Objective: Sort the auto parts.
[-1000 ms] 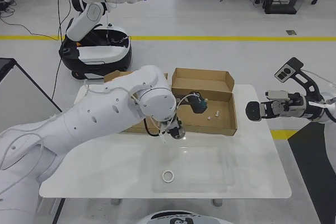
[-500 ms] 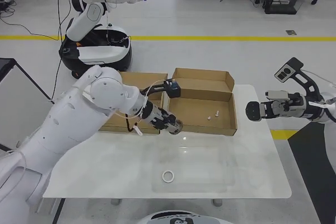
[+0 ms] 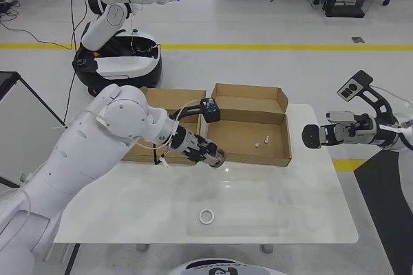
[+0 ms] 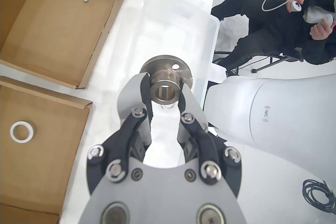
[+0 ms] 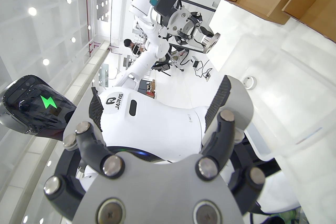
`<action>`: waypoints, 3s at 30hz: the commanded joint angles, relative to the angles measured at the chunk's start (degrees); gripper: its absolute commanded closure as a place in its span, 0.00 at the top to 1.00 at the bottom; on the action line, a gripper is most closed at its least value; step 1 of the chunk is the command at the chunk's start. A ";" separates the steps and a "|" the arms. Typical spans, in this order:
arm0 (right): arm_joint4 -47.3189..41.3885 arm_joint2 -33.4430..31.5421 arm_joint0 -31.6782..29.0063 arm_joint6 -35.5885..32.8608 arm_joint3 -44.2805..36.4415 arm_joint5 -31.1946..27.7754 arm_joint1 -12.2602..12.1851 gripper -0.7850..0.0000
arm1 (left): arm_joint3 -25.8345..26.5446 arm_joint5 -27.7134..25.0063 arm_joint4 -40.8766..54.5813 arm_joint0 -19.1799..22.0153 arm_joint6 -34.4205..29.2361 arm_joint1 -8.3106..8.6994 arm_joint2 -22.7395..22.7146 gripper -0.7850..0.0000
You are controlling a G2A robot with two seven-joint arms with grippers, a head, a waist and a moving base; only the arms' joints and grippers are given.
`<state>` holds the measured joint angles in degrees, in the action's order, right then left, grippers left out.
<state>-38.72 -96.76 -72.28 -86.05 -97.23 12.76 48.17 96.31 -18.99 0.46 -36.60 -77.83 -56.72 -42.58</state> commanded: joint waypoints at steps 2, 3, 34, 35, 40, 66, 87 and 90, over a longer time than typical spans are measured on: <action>0.00 0.00 0.00 0.00 0.00 0.00 0.00 1.00 | -1.86 1.68 0.65 -1.95 2.87 0.70 -2.51 0.00; 0.00 0.00 0.00 0.00 0.00 0.00 0.00 1.00 | -2.26 1.86 0.67 -2.60 2.64 1.07 -3.49 0.00; 0.00 0.00 0.00 0.00 0.00 0.00 0.00 1.00 | -1.87 -10.78 57.45 -16.64 3.31 4.15 -26.52 0.00; 0.00 0.00 0.00 0.00 0.00 0.00 0.00 1.00 | -1.72 -10.73 59.30 -16.64 3.25 3.93 -26.69 0.00; 0.00 0.00 0.00 0.00 0.00 0.00 0.00 1.00 | -0.15 -10.30 67.23 -17.02 2.82 2.65 -28.69 0.00; 0.00 0.00 0.00 0.00 0.00 0.00 0.00 1.00 | -1.75 0.13 85.00 -20.36 -7.62 -9.92 -41.43 0.00; 0.00 0.00 0.00 0.00 0.00 0.00 0.00 1.00 | 1.63 4.04 55.66 -23.33 -3.94 -8.53 -42.10 0.00; 0.00 0.00 0.00 0.00 0.00 0.00 0.00 1.00 | 2.05 4.34 55.35 -23.63 -3.83 -8.48 -41.93 0.00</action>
<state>-38.72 -96.76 -72.28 -86.05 -97.23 12.76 48.17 98.26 -14.76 55.34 -60.12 -81.77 -65.18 -84.62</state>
